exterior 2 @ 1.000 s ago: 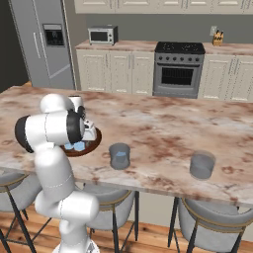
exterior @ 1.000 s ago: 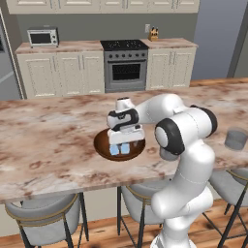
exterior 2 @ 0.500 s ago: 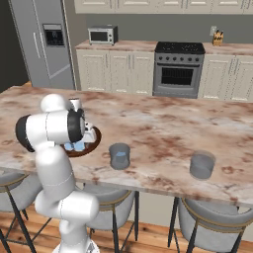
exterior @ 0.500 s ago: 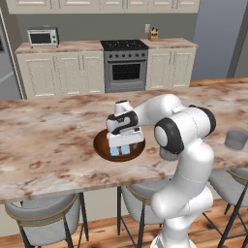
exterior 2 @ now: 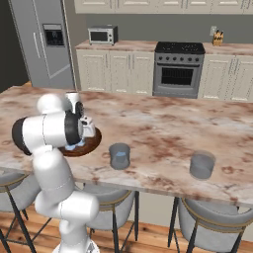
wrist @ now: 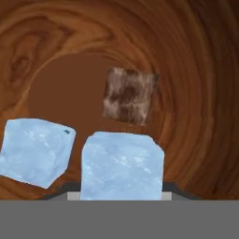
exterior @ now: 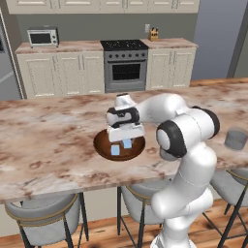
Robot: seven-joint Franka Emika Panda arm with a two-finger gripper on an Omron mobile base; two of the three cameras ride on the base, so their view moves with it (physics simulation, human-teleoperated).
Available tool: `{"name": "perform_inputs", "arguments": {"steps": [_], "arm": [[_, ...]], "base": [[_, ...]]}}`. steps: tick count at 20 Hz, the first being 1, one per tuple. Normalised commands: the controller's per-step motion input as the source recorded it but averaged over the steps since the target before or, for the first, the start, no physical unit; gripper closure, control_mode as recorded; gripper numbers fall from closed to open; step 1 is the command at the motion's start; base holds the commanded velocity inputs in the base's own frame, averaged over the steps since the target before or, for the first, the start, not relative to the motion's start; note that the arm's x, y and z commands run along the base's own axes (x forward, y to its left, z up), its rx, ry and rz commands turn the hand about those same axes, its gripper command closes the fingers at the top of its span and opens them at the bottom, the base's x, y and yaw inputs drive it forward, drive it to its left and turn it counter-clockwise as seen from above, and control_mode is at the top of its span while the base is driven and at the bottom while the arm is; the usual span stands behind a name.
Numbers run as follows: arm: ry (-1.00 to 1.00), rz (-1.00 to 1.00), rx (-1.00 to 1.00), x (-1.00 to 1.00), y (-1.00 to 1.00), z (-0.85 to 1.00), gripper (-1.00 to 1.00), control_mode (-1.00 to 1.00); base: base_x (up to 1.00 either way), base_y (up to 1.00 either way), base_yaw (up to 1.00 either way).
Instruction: There are four ice cubes in the ice bowl. Place two ice cubes in each glass of water.
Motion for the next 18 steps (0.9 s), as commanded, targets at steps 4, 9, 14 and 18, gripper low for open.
{"name": "perform_inputs", "arguments": {"steps": [4,9,14,18], "arm": [[-0.04,-0.06,0.01,-0.05,-0.05,1.00,1.00,-1.00],[-0.03,-0.07,0.09,-0.81,-0.82,1.00,1.00,-1.00],[0.00,-0.09,0.13,-0.99,-1.00,0.86,1.00,-1.00],[0.00,-0.13,0.12,-0.93,-1.00,0.42,1.00,-1.00]], "base": [[0.00,0.00,0.00],[0.00,0.00,0.00],[0.00,0.00,0.00],[0.00,0.00,0.00]]}}
